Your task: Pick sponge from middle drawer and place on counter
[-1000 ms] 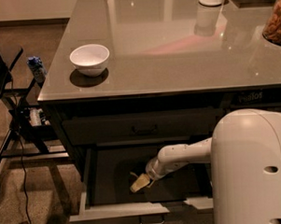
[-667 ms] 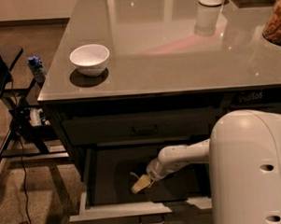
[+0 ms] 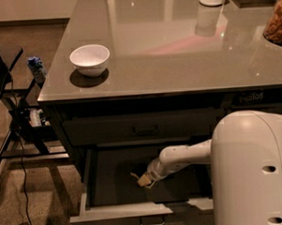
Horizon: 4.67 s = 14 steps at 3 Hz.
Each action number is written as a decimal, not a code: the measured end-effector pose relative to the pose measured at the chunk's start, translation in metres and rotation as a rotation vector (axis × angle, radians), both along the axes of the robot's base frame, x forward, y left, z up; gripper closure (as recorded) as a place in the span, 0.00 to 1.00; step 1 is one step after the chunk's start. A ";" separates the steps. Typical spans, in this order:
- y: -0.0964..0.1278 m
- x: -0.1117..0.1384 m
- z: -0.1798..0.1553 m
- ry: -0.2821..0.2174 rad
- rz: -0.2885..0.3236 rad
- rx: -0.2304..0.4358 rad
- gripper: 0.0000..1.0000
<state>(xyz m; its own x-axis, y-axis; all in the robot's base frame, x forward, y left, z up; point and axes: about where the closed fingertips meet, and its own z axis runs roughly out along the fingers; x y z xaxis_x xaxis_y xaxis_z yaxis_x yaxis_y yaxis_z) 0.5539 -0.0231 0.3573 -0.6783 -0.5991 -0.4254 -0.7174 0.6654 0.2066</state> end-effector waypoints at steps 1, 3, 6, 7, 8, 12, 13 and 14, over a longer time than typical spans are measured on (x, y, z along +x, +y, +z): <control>0.000 0.000 0.000 0.000 0.000 0.000 0.66; 0.000 0.000 0.000 0.000 0.000 0.000 1.00; -0.010 -0.010 0.038 -0.018 0.000 0.080 1.00; -0.021 -0.017 0.060 -0.031 -0.011 0.120 1.00; -0.037 -0.023 0.084 -0.055 -0.027 0.135 1.00; -0.083 -0.036 0.196 -0.138 0.001 0.036 1.00; -0.087 -0.042 0.222 -0.139 0.006 0.011 1.00; -0.094 -0.048 0.256 -0.163 -0.010 -0.035 1.00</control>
Offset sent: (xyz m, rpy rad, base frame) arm 0.0000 0.0000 0.0000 0.0000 0.0000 0.0000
